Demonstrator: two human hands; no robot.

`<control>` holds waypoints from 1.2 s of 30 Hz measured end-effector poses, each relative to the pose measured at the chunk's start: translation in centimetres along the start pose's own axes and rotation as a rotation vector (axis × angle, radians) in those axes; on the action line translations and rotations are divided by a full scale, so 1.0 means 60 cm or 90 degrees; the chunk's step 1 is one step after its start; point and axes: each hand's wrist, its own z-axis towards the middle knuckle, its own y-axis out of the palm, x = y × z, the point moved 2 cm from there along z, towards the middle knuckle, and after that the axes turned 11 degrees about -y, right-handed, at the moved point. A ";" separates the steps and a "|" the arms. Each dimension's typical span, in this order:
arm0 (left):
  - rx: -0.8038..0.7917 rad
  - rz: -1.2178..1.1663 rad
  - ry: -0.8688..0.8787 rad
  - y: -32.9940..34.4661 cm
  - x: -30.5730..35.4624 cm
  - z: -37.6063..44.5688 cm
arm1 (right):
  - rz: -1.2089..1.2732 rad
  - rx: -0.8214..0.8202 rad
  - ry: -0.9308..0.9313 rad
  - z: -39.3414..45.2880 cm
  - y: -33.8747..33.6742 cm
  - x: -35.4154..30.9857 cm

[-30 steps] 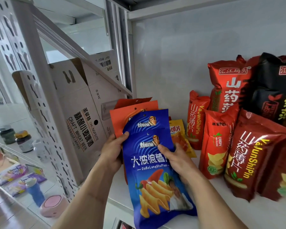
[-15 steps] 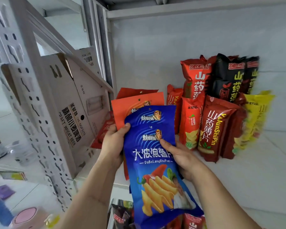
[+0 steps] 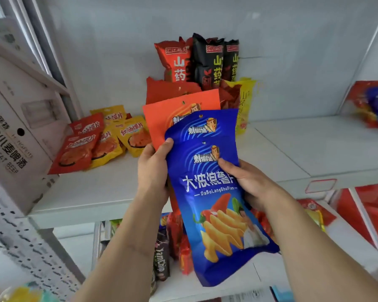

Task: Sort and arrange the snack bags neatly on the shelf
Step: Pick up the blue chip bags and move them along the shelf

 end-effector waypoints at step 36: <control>-0.138 0.049 -0.120 0.749 -0.375 0.216 | -0.094 0.231 -0.011 0.002 -0.807 -0.169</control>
